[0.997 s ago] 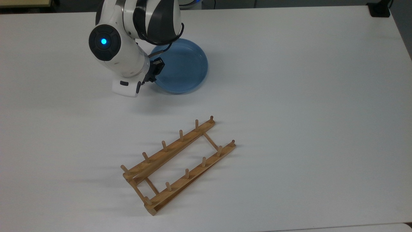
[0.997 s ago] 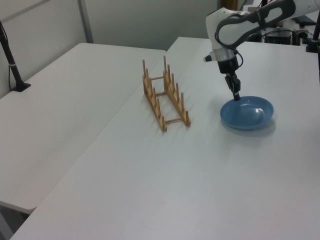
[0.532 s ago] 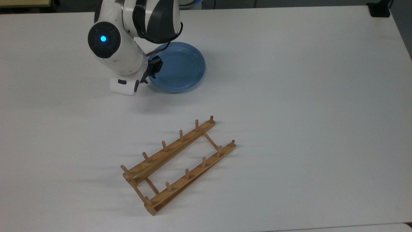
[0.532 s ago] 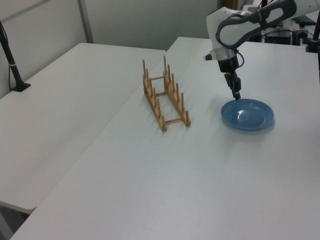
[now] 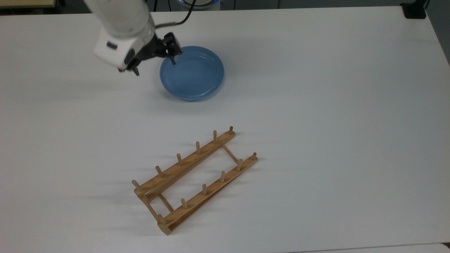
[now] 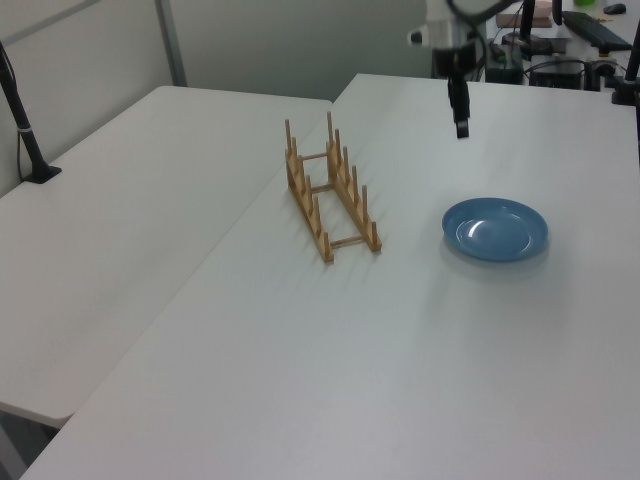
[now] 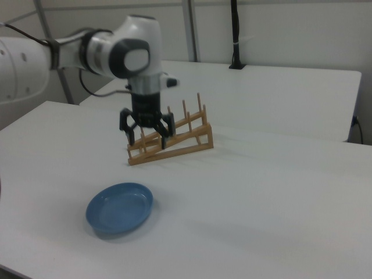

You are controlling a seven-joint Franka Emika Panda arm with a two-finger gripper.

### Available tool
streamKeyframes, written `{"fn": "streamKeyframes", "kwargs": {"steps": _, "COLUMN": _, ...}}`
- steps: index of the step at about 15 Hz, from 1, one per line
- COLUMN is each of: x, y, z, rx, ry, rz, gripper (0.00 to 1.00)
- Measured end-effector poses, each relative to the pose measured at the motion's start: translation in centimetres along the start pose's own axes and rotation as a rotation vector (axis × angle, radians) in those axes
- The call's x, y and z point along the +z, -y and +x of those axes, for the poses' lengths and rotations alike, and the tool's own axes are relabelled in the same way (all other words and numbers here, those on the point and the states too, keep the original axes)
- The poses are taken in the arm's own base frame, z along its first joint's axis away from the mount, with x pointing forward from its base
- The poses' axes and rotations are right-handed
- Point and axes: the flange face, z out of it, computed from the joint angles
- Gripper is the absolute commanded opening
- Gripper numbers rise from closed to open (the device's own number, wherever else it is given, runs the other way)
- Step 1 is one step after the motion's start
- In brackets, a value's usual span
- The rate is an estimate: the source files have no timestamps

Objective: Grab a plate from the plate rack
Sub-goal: 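Open the gripper, release the plate rim and raise the gripper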

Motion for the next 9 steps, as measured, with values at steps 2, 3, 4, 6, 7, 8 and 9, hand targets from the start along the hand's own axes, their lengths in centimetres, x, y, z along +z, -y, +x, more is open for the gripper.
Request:
{"fn": "streamKeyframes", "kwargs": {"steps": 2, "x": -2.8, "y": 1.7, "z": -0.5, "rx": 0.101, "ry": -0.041, "rz": -0.024, "gripper": 1.0}}
{"fn": "streamKeyframes", "kwargs": {"steps": 3, "x": -4.1, "y": 2.5, "z": -0.9, "rx": 0.166, "ry": -0.061, "rz": -0.039, "gripper": 1.0}}
{"fn": "streamKeyframes", "kwargs": {"steps": 4, "x": -5.3, "y": 3.2, "z": -1.3, "rx": 0.237, "ry": -0.08, "rz": -0.054, "gripper": 1.0}}
{"fn": "streamKeyframes", "kwargs": {"steps": 6, "x": -7.1, "y": 4.8, "z": -1.8, "rx": 0.36, "ry": -0.106, "rz": -0.094, "gripper": 1.0}}
{"fn": "streamKeyframes", "kwargs": {"steps": 7, "x": -7.6, "y": 5.6, "z": -2.0, "rx": 0.388, "ry": -0.108, "rz": -0.11, "gripper": 1.0}}
{"fn": "streamKeyframes", "kwargs": {"steps": 8, "x": -8.0, "y": 6.2, "z": -2.3, "rx": 0.404, "ry": -0.106, "rz": -0.119, "gripper": 1.0}}
{"fn": "streamKeyframes", "kwargs": {"steps": 9, "x": -8.3, "y": 6.6, "z": -2.4, "rx": 0.415, "ry": -0.107, "rz": -0.122, "gripper": 1.0}}
